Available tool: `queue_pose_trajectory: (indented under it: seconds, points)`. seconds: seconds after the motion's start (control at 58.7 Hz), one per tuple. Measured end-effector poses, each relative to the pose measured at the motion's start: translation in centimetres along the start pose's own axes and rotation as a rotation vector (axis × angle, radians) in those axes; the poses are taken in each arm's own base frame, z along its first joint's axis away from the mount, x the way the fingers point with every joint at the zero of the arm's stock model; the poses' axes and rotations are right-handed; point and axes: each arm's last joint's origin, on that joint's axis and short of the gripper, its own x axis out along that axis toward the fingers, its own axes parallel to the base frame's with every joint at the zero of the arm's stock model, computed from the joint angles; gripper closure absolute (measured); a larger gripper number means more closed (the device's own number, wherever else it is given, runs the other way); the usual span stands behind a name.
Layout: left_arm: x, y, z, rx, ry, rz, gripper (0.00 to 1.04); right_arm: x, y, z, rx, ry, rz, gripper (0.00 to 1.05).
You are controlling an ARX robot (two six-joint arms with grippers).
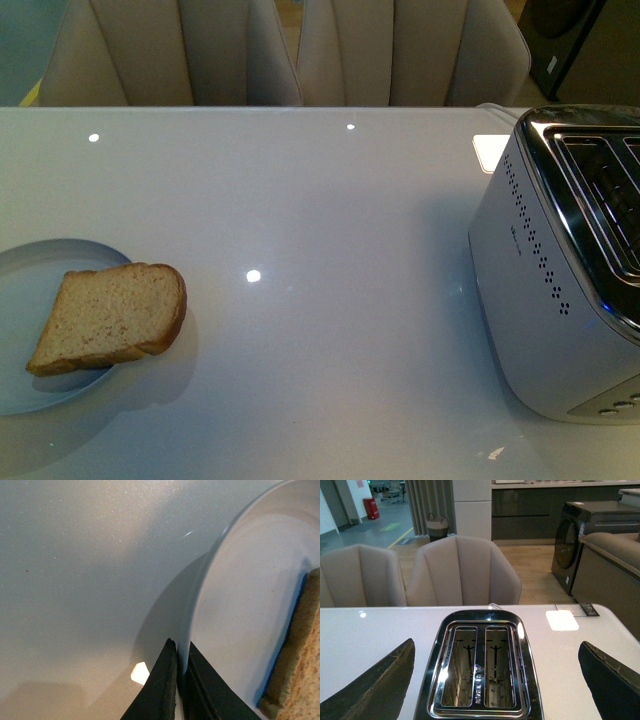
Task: Left arm holds plate, right arm toasts bread
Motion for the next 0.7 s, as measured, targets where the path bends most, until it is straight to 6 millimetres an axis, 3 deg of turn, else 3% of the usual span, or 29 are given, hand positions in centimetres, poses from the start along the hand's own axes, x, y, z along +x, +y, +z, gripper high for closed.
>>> queue_pose_trajectory:
  seconds: [0.119,0.358,0.698]
  points:
    - [-1.7,-0.6,0.6,-0.026,-0.021,-0.029,1.01,0.0,0.0,0.0,0.0,0.0,0.0,0.09]
    - [-4.8,-3.9,2.0,-0.061,-0.059,-0.109,1.01,0.0,0.0,0.0,0.0,0.0,0.0,0.09]
    - [-8.5,-11.8,2.3,-0.047,-0.062,-0.208,1.01,0.0,0.0,0.0,0.0,0.0,0.0,0.09]
